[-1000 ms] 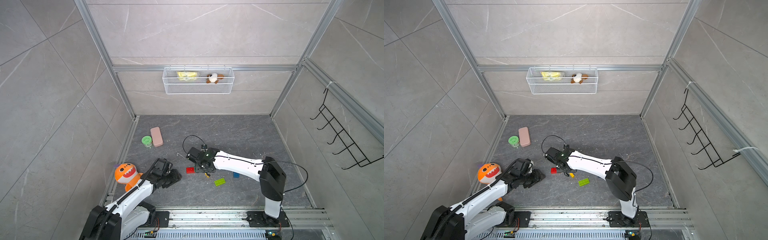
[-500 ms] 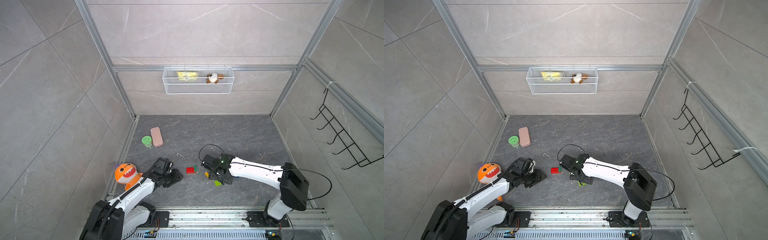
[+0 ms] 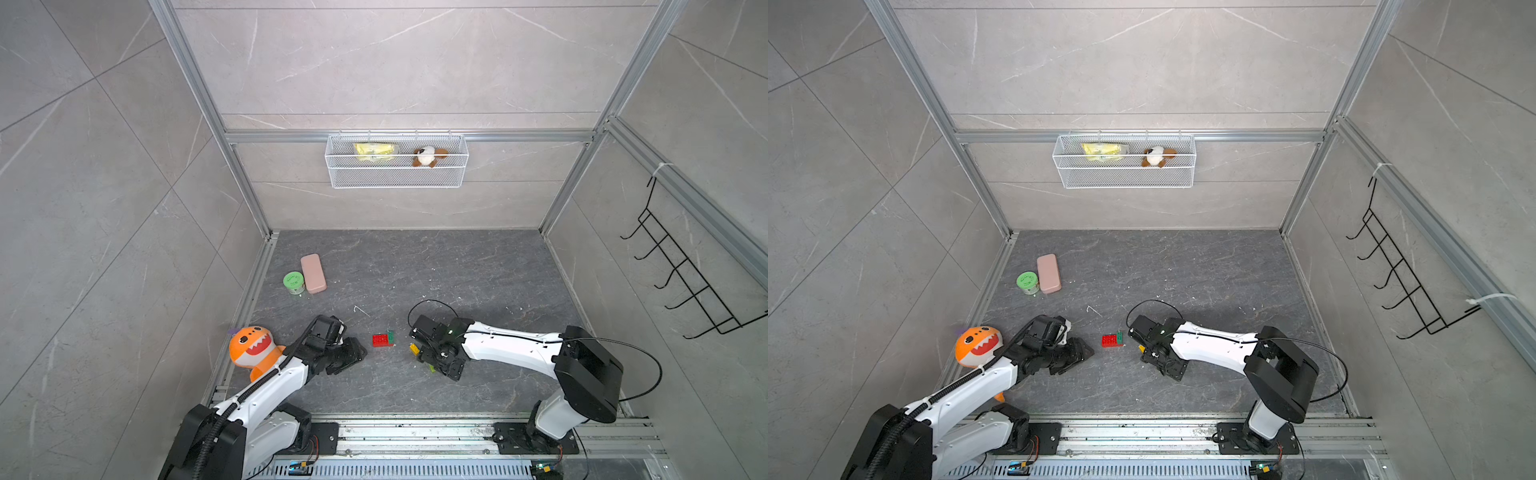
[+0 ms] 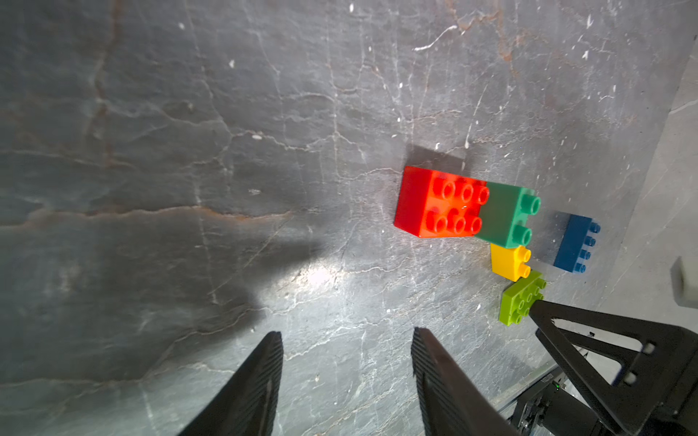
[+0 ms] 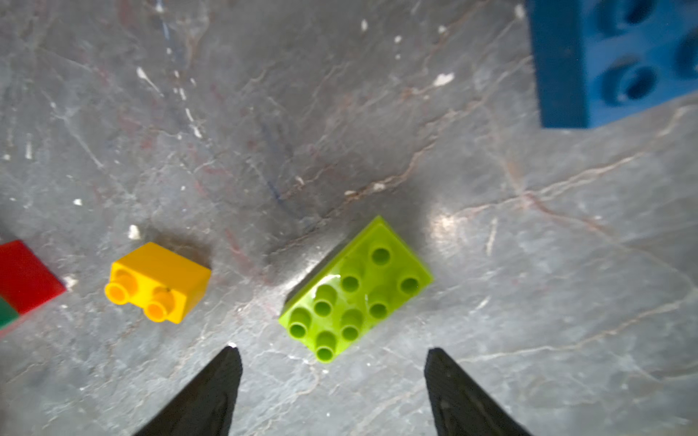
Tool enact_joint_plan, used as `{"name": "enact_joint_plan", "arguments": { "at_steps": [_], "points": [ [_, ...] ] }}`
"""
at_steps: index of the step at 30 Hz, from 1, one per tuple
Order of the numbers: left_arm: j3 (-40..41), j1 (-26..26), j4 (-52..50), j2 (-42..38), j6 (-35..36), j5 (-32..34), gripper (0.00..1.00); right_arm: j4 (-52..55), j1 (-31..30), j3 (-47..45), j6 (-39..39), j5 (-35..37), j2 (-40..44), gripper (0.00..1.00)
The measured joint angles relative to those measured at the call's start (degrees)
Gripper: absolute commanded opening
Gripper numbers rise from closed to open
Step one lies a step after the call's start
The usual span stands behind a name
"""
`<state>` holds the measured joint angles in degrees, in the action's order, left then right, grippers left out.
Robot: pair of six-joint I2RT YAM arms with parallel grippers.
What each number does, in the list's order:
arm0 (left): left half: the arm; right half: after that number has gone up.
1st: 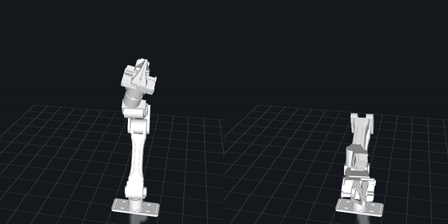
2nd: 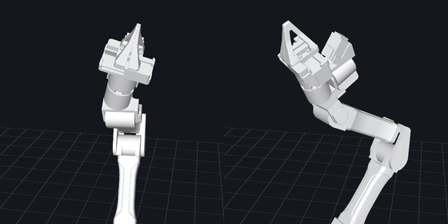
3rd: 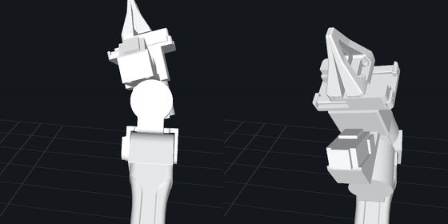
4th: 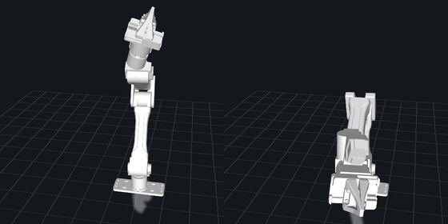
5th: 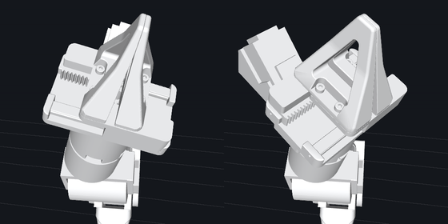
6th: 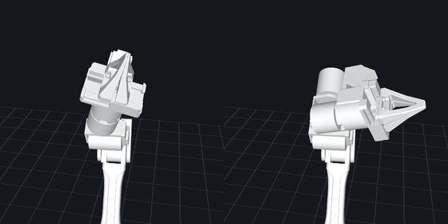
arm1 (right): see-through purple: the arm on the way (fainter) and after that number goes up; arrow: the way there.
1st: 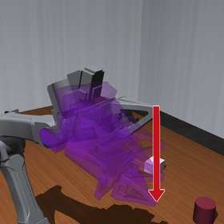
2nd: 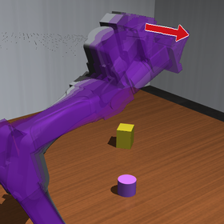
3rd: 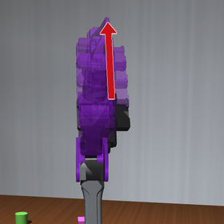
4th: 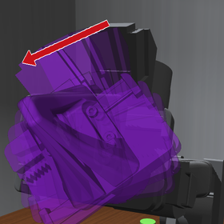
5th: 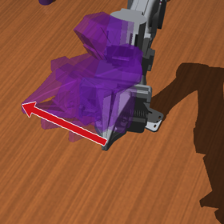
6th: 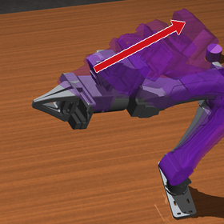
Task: Assemble the number 5 with lego
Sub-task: Pick up the lego brick from the center of the board.
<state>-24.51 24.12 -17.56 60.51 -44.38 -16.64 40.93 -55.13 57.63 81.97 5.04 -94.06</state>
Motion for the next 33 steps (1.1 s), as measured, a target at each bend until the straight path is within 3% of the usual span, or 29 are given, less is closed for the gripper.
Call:
{"name": "enact_joint_plan", "arguments": {
  "at_steps": [25,33],
  "points": [
    [1.3,0.0,-0.2,-1.6,-0.2,0.3,0.59,0.9,2.2,0.8,2.6,-2.1,-5.1,0.69],
    [2.2,0.0,-0.2,-2.8,-0.6,1.1,0.59,2.3,2.2,1.4,2.8,-2.1,-5.7,0.50]
  ]
}}
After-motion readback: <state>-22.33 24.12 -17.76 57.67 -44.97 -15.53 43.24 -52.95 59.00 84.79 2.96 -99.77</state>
